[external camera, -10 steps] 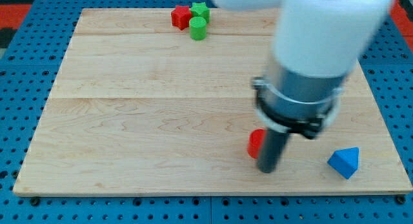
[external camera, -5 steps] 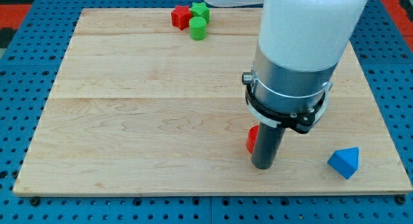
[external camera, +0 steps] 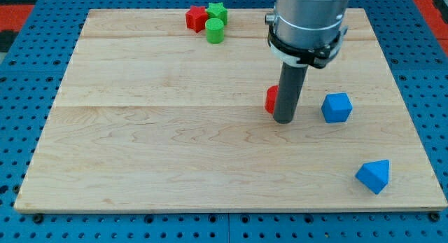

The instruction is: Push the red circle into the green circle

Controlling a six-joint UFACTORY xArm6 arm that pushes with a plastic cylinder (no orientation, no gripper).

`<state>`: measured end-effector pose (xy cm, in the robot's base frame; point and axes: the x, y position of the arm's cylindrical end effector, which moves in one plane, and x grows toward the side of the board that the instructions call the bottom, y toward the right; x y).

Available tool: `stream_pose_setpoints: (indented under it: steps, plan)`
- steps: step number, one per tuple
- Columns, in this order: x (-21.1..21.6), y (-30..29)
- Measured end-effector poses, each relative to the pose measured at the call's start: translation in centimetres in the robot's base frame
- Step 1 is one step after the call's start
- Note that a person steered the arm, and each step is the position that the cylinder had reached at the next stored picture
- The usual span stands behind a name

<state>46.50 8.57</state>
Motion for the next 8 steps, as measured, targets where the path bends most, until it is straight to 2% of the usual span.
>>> stream_pose_setpoints:
  steps: [1, 2, 4, 5, 6, 8]
  plan:
    - [-1.5, -3.2]
    - [-4.8, -4.2]
    - [-1.8, -0.6]
    - [-2.3, 2.3]
    - [-3.7, 0.9]
    - [-11.6, -5.2]
